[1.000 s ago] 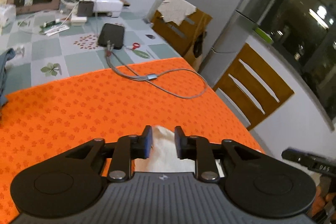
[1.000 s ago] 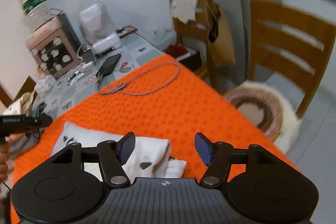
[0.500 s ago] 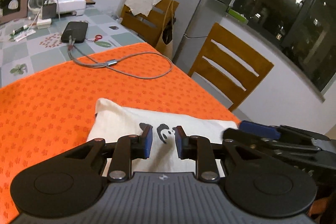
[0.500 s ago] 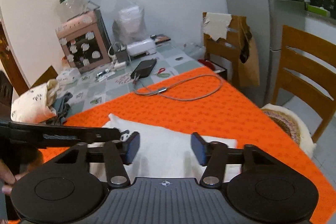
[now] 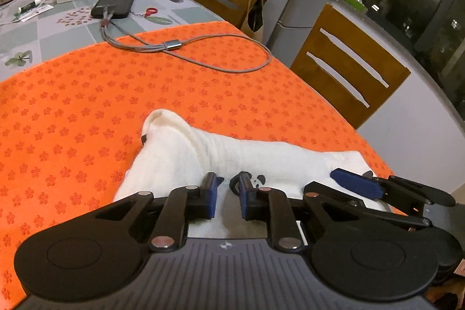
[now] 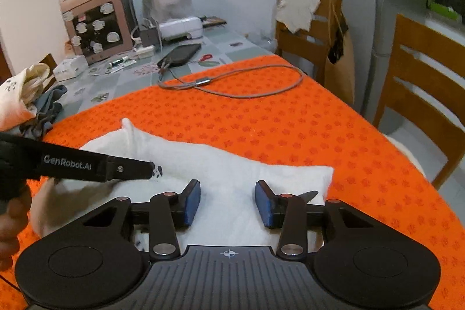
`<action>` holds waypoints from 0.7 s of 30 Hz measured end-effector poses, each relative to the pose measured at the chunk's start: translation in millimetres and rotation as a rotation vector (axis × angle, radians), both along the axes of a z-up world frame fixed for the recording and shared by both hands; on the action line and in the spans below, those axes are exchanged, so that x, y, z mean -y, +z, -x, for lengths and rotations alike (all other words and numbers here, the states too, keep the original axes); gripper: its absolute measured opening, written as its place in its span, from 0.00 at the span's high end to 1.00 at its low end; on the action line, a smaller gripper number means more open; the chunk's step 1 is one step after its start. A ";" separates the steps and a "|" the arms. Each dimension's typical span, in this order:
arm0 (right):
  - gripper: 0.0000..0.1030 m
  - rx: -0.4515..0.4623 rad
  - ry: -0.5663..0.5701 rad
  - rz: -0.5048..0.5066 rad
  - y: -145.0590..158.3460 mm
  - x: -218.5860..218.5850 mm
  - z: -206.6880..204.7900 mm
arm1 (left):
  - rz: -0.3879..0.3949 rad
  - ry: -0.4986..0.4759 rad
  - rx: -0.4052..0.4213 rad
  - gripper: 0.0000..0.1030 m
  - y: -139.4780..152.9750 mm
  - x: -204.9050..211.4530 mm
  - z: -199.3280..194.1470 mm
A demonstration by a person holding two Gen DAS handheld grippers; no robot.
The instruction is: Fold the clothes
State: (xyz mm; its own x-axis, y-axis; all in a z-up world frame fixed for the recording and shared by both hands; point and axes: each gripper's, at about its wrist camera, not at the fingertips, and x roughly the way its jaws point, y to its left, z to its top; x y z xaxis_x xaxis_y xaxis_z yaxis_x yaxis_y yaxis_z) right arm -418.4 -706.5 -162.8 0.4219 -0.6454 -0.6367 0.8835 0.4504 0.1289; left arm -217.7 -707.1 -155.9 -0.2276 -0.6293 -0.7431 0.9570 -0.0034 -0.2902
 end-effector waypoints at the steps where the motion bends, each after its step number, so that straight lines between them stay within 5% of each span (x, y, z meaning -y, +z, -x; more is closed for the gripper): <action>1: 0.57 0.002 0.003 0.002 -0.5 0.3 0.3 | -0.003 0.000 -0.002 0.81 0.6 0.3 -0.3; 8: 0.56 0.029 0.018 -0.025 41.0 -3.8 8.8 | 0.049 -0.030 0.019 0.78 43.5 -15.4 4.1; 13: 0.56 -0.031 0.083 -0.005 67.3 -31.8 15.4 | 0.082 -0.063 0.017 0.70 68.8 -39.0 1.4; 21: 0.55 -0.165 0.112 -0.077 33.5 -53.2 9.3 | -0.035 -0.056 0.091 0.69 30.1 -50.2 3.6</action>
